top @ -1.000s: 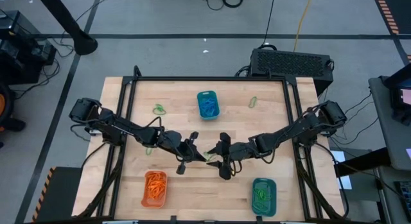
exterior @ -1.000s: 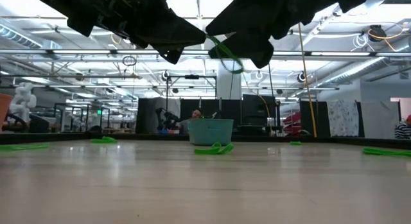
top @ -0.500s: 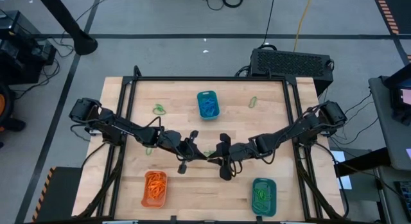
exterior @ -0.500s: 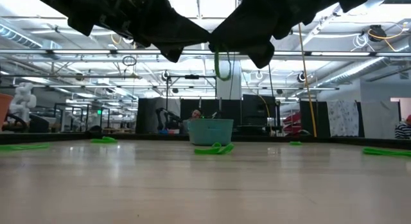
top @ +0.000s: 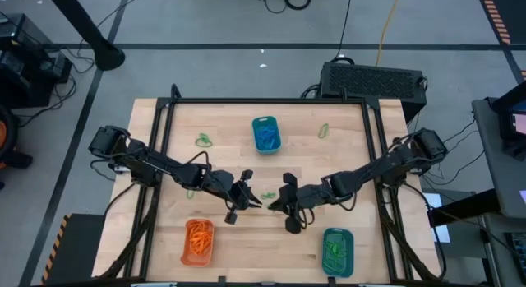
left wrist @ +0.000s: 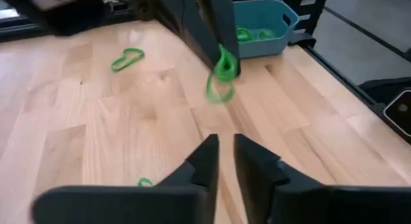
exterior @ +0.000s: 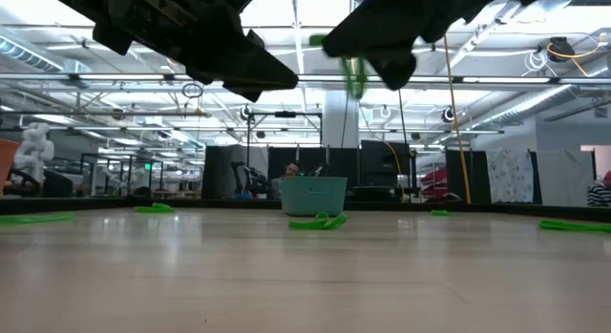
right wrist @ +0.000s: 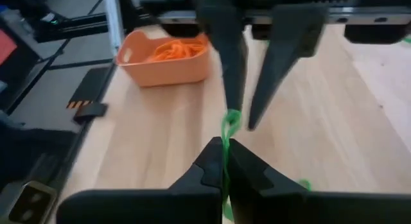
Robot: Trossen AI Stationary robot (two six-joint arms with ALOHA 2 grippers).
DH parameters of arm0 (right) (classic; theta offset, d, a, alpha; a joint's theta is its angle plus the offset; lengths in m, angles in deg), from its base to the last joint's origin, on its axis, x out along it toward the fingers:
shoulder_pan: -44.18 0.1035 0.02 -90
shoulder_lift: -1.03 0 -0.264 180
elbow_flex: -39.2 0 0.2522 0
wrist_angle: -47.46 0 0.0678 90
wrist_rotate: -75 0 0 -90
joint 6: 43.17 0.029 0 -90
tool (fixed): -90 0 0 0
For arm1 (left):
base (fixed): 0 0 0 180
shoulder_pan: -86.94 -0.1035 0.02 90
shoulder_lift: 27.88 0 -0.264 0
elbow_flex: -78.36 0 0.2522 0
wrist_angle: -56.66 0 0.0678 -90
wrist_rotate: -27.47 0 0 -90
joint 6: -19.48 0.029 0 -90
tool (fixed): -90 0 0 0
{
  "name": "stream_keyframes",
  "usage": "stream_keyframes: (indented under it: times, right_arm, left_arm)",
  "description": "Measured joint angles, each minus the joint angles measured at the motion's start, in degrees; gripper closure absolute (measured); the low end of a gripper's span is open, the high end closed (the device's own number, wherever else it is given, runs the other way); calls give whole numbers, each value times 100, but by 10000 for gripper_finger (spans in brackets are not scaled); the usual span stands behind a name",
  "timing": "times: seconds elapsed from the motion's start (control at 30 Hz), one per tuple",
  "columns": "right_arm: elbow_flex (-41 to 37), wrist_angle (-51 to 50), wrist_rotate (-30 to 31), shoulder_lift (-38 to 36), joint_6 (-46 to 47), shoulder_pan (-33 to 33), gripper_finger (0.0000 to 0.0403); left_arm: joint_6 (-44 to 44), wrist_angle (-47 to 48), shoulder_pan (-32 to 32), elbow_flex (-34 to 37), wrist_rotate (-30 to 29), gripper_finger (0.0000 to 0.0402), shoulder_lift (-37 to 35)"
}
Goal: Sort rubber bands into baskets
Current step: Put the green rubber band into the bottom bin
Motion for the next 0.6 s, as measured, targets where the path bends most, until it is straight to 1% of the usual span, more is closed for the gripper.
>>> stream_keyframes:
  times: [0.17,0.2,0.3,0.43,0.53,0.6]
  right_arm:
    - [3,-504,-6,-270,426,141,402]
    - [3,-610,-68,-318,585,192,402]
    - [3,-1066,-529,-416,1268,418,402]
    - [68,-1820,-1194,-468,2568,747,402]
    - [219,-2588,-1503,-468,3646,1119,403]
    - [278,-3009,-1522,-468,4192,1377,403]
  left_arm:
    - [102,45,32,0,0,280,-6]
    - [101,100,30,0,-20,267,-6]
    - [48,511,23,0,-300,236,-46]
    - [-197,1051,-47,0,-839,225,-54]
    - [-202,1284,-75,2,-881,224,-54]
    - [-203,1287,-84,2,-876,224,-54]
